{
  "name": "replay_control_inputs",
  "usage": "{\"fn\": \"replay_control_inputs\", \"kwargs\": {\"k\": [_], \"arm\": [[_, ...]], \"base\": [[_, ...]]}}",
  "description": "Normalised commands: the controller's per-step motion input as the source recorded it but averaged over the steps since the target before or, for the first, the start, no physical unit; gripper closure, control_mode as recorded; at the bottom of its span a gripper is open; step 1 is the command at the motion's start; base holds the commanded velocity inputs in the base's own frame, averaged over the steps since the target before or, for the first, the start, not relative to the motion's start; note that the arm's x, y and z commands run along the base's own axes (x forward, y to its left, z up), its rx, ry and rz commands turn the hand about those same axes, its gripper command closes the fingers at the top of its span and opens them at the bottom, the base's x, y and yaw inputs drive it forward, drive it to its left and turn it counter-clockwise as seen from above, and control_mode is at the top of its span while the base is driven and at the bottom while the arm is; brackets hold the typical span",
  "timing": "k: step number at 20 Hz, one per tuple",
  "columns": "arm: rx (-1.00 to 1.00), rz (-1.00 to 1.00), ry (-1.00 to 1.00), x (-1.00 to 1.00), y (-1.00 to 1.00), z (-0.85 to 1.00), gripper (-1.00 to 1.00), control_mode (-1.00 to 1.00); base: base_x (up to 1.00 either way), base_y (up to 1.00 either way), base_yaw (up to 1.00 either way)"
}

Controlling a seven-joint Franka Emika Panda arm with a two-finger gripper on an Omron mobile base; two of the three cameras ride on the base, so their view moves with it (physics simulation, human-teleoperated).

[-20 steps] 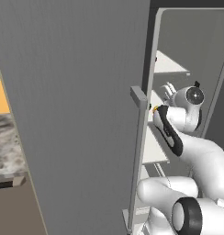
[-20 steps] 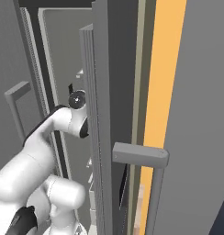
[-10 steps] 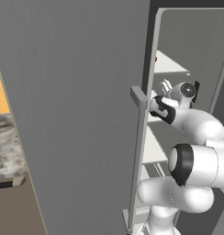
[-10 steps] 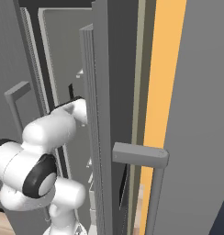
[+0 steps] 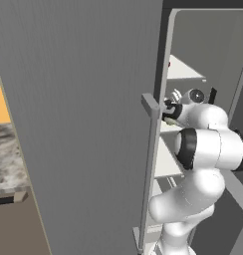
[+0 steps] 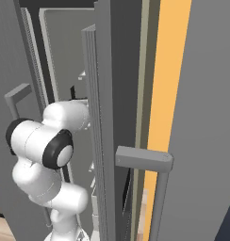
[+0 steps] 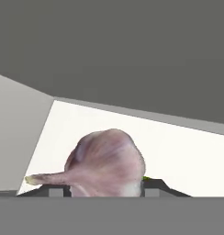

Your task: Take the bell pepper and garlic from the highest rack and move them to the second highest rack where the lemon and cucumber are located, to maximize freezer space. Close the freezer door after rearranging.

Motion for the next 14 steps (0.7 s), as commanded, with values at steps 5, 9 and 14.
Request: {"fn": "replay_control_inputs", "kwargs": {"k": [5,9,14], "arm": [[0.0,-0.04,0.06,0.49,-0.18,-0.36,1.0,-1.0],[0.0,-0.04,0.07,0.29,-0.09,-0.3,1.0,-1.0],[0.0,-0.02,0.02,-0.05,0.03,-0.11,-1.0,-1.0]], "base": [[0.0,0.0,0.0],[0.0,0.0,0.0],[0.0,0.0,0.0]]}}
